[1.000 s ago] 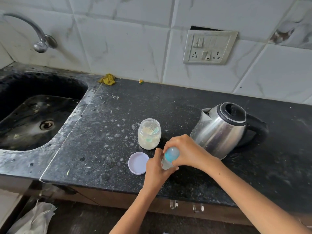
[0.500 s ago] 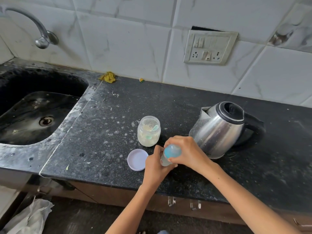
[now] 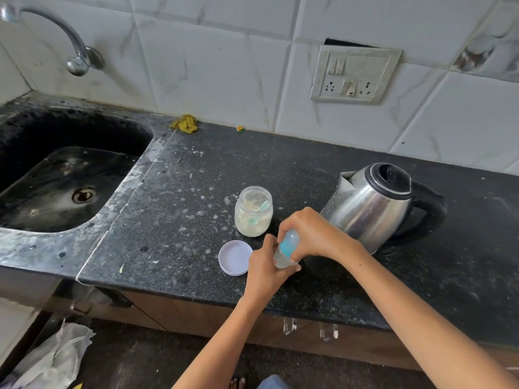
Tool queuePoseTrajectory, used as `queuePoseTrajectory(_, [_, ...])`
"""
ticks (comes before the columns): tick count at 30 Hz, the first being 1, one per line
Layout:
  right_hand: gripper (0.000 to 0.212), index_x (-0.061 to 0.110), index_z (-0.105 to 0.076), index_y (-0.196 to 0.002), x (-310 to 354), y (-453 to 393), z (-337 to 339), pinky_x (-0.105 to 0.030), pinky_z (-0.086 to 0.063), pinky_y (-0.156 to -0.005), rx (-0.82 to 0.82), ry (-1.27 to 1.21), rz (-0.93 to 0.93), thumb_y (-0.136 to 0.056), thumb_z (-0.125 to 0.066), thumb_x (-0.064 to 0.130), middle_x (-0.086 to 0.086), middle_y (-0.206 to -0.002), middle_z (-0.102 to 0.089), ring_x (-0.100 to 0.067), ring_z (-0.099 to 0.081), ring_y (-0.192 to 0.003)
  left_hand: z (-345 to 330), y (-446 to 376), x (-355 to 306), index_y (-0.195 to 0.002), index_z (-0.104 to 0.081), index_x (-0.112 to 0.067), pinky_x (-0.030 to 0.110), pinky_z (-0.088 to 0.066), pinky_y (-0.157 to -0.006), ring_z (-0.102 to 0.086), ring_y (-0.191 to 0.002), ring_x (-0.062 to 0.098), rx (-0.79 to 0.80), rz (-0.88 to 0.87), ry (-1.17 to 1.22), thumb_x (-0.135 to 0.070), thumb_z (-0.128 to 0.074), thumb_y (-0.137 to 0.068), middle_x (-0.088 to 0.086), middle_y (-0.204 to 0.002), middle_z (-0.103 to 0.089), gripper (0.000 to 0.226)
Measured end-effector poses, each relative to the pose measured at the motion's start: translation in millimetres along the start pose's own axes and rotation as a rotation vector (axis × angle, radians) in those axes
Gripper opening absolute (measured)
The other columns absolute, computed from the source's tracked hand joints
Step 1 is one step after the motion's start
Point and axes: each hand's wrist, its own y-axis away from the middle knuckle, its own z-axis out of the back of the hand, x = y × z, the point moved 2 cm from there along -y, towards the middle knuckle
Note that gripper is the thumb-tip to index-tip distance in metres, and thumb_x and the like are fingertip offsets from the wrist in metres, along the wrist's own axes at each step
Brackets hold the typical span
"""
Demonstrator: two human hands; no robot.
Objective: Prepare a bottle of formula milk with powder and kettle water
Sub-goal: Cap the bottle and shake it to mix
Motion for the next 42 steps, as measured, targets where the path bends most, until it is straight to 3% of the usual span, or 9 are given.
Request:
queuePoseTrajectory(7, [0.03,0.016,-0.069,-0.09,9.3,6.2,-10.6,-0.031,-0.05,-0.065,-0.185,0.041,-0.171,-0.07,-0.078,0.036,-0.006,-0.087,-0.069,-0.023,-0.066,-0.085,0.4,0.5,-1.3,-0.09,-0.04,-0.023,0.017,-0.034,-0.052,-0.06,-0.067,0.012,0.007,-0.028,-0.003,-0.029,-0.088,-0.063,-0.013,-0.076,-0.063,0.055])
queuePoseTrajectory(12, [0.059,0.012,-0.06,-0.096,6.1,3.8,-6.7,-0.033,-0.046,-0.071,-0.091,0.053,-0.302,-0.071,-0.071,0.064,-0.008,-0.098,-0.063,-0.028,-0.061,-0.096,1.4,0.8,-1.3,-0.09,-0.039,-0.021,0.018,-0.031,-0.049,-0.058,-0.066,0.014,0.009,-0.033,-0.018,-0.031,-0.087,-0.064,-0.012,-0.074,-0.06,0.056])
queuePoseTrajectory(16, [0.092,0.028,-0.037,-0.143,-13.1,22.4,-2.1,-0.034,-0.041,-0.104,0.121,-0.144,-0.07,-0.066,-0.086,0.033,0.003,-0.142,-0.048,-0.017,-0.044,-0.13,1.0,0.1,0.1,-0.095,-0.041,-0.026,0.021,-0.036,-0.053,-0.063,-0.073,0.014,-0.002,-0.054,-0.012,-0.039,-0.085,-0.065,-0.006,-0.088,-0.069,0.054])
queuePoseTrajectory(19, [0.062,0.027,-0.06,-0.122,-22.5,26.7,-12.0,-0.031,-0.051,-0.094,-0.141,-0.344,0.077,-0.067,-0.084,0.013,0.012,-0.118,-0.064,-0.002,-0.059,-0.107,1.4,-0.5,-0.2,-0.096,-0.042,-0.028,0.024,-0.042,-0.058,-0.064,-0.077,0.012,0.003,-0.036,-0.007,-0.035,-0.086,-0.064,-0.008,-0.093,-0.069,0.056])
queuePoseTrajectory(24, [0.05,0.011,-0.061,-0.089,-6.3,19.4,-32.5,-0.032,-0.047,-0.065,-0.518,-0.095,-0.198,-0.066,-0.079,0.051,-0.004,-0.085,-0.067,-0.023,-0.063,-0.077,-0.5,0.5,1.8,-0.094,-0.041,-0.023,0.019,-0.037,-0.053,-0.06,-0.068,0.013,0.002,-0.013,-0.016,-0.034,-0.088,-0.063,-0.006,-0.081,-0.067,0.057])
queuePoseTrajectory(28, [0.061,0.016,-0.058,-0.091,-16.3,21.0,-32.6,-0.029,-0.045,-0.066,-0.425,-0.131,-0.273,-0.062,-0.074,0.067,-0.001,-0.089,-0.069,-0.021,-0.064,-0.082,0.0,0.3,2.1,-0.094,-0.043,-0.019,0.026,-0.041,-0.055,-0.061,-0.07,0.016,0.001,-0.004,-0.025,-0.035,-0.088,-0.062,-0.005,-0.082,-0.067,0.057])
queuePoseTrajectory(32, [0.08,0.038,-0.047,-0.135,-33.9,28.3,-30.7,-0.035,-0.051,-0.099,-0.206,-0.407,0.023,-0.066,-0.086,0.026,0.01,-0.132,-0.058,-0.008,-0.057,-0.119,2.1,0.6,0.5,-0.098,-0.046,-0.02,0.028,-0.046,-0.06,-0.065,-0.078,0.014,-0.011,-0.03,-0.034,-0.037,-0.087,-0.063,-0.006,-0.092,-0.07,0.057])
queuePoseTrajectory(35, [0.063,0.032,-0.062,-0.117,-37.9,27.1,-34.3,-0.031,-0.059,-0.084,-0.308,-0.544,0.052,-0.063,-0.088,0.012,0.009,-0.107,-0.069,-0.007,-0.067,-0.1,1.0,0.7,0.6,-0.101,-0.046,-0.016,0.032,-0.051,-0.064,-0.066,-0.08,0.015,-0.009,-0.025,-0.037,-0.035,-0.087,-0.064,-0.006,-0.094,-0.071,0.059])
queuePoseTrajectory(42, [0.06,0.018,-0.057,-0.094,-24.6,26.4,-54.3,-0.028,-0.052,-0.068,-0.624,-0.313,-0.239,-0.054,-0.086,0.052,0.004,-0.091,-0.064,-0.013,-0.062,-0.079,1.5,2.6,0.7,-0.101,-0.046,-0.016,0.035,-0.053,-0.062,-0.067,-0.076,0.016,-0.018,-0.02,-0.03,-0.038,-0.086,-0.064,-0.003,-0.088,-0.071,0.058])
